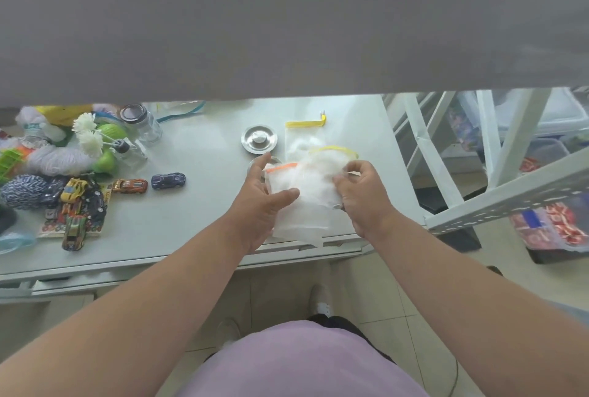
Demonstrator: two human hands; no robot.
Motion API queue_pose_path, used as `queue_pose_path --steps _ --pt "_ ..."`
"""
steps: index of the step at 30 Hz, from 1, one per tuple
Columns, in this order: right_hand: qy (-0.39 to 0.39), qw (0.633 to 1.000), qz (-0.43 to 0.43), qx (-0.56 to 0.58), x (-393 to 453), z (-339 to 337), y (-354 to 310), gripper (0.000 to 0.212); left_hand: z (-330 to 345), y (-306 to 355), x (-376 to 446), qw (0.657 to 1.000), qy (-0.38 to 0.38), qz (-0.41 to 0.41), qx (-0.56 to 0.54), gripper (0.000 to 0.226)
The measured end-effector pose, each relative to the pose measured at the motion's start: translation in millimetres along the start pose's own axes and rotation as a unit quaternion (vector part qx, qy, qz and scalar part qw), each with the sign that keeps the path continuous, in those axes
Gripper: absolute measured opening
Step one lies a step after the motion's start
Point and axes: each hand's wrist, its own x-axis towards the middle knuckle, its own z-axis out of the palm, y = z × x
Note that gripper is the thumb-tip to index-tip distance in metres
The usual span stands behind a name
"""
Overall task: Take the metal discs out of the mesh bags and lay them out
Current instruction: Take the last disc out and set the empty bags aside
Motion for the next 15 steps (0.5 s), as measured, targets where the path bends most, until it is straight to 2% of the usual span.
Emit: queue_pose_path --steps 7,11,13,15 --pt "0.036 0.996 -0.082 -0.030 35 -31 -23 0.045 2 -2 7 0.997 0.053 -0.012 0.054 0.081" --pt "0.045 0.990 -0.133 -0.029 70 -46 -59 0.048 1 4 9 0.995 0.080 -0.007 0.063 0.079" --pt "0.062 0.990 -0.113 -0.053 86 -54 -67 0.054 2 4 9 0.994 0.085 -0.004 0.064 0.077" --pt "0.082 0.979 -0.060 -0.174 92 -61 -66 0.065 5 4 9 0.994 0.083 0.001 0.066 0.076"
